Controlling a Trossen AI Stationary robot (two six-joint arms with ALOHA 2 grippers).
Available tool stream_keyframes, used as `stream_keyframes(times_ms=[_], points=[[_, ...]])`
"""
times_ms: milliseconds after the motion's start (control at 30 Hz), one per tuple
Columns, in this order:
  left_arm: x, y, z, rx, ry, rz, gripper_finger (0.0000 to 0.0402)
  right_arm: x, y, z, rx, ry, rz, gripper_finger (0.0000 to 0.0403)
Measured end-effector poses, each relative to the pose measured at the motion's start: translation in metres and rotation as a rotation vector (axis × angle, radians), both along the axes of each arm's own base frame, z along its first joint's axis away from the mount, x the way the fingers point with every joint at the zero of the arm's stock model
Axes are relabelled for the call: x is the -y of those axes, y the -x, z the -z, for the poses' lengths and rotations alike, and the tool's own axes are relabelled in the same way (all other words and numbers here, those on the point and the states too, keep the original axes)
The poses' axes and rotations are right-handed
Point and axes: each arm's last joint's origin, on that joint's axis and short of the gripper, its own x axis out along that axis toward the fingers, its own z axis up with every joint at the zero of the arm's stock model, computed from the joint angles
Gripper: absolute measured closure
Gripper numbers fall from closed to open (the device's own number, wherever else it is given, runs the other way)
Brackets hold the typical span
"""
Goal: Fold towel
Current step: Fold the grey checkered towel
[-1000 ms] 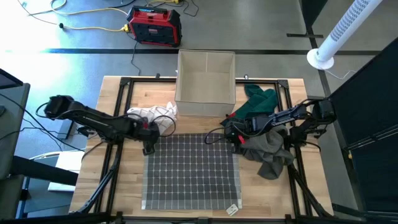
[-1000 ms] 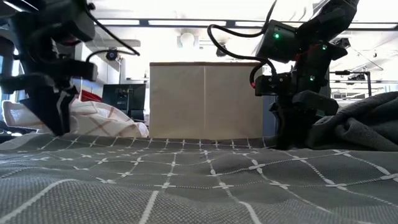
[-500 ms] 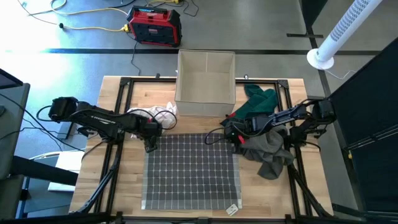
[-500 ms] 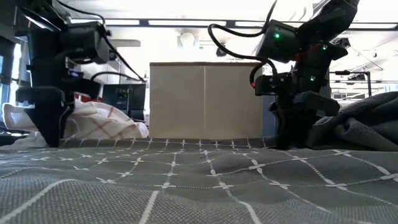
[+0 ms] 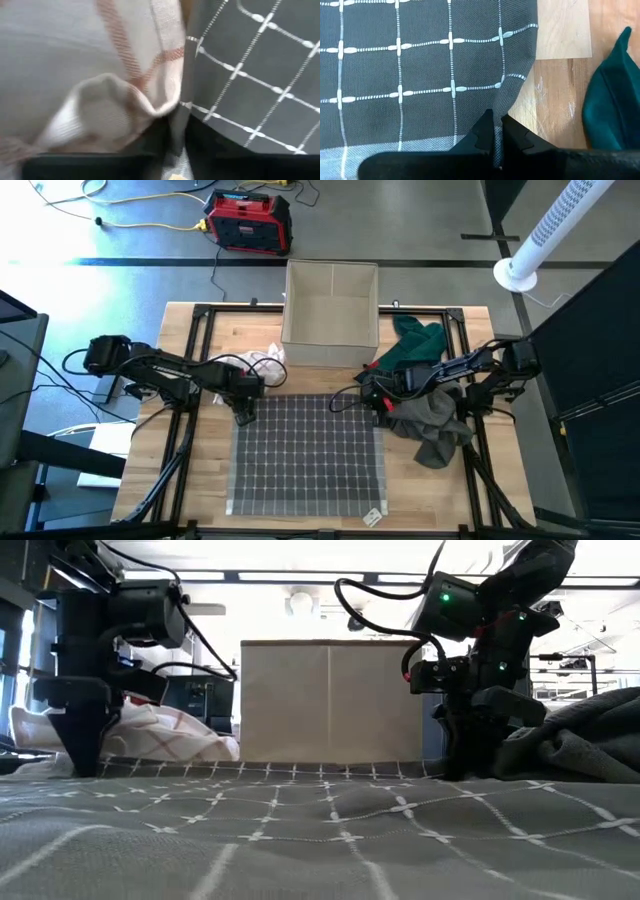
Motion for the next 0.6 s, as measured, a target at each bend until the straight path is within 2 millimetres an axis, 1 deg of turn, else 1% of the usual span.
stream_keyframes(times_ms=[33, 100, 200, 300, 367, 467, 533, 600], points=[[0.0, -0.002, -0.003, 0.002, 0.004, -0.001, 0.0391, 0.0, 0.0, 0.0, 0.001, 0.001, 0.004, 0.0403], [0.0, -0.004, -0.011, -0.005, 0.011, 0.0, 0.0388, 0.0, 0.0, -0.001, 0.006, 0.0, 0.015, 0.0403], [0.0, -0.007, -0.022, -0.035, 0.012, -0.014, 0.039, 0.0, 0.002, -0.008, 0.028, -0.009, 0.026, 0.0403], [0.0, -0.01, -0.035, -0.051, 0.014, -0.028, 0.0398, -0.002, 0.007, -0.023, 0.07, -0.016, 0.029, 0.0403], [0.0, -0.012, -0.044, -0.065, 0.013, -0.027, 0.0399, -0.003, 0.009, -0.035, 0.117, -0.017, 0.024, 0.0403], [0.0, -0.016, -0.058, -0.057, 0.0, -0.013, 0.0397, -0.006, 0.016, -0.049, 0.148, -0.004, 0.026, 0.0403], [-0.001, -0.017, -0.065, -0.073, -0.04, -0.001, 0.0397, -0.007, 0.019, -0.058, 0.184, 0.024, 0.039, 0.0403], [0.002, -0.016, -0.069, -0.084, -0.055, 0.004, 0.0397, -0.013, 0.021, -0.063, 0.208, 0.006, 0.033, 0.0403]])
